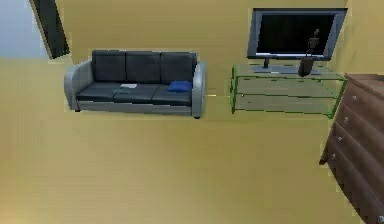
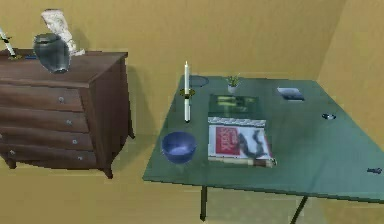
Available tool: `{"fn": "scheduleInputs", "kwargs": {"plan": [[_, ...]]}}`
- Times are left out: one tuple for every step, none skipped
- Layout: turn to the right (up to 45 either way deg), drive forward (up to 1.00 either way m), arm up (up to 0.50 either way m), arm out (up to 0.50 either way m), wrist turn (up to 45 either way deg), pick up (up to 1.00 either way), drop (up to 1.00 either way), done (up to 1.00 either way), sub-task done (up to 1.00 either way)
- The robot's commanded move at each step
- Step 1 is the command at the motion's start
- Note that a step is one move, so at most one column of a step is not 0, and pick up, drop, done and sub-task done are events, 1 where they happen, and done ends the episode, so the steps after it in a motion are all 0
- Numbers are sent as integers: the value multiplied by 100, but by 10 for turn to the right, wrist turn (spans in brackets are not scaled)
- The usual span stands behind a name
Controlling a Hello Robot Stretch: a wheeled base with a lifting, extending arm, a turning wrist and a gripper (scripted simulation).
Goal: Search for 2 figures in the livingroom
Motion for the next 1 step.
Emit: {"fn": "scheduleInputs", "kwargs": {"plan": [[0,40,0,0,0,0,0,0,0]]}}
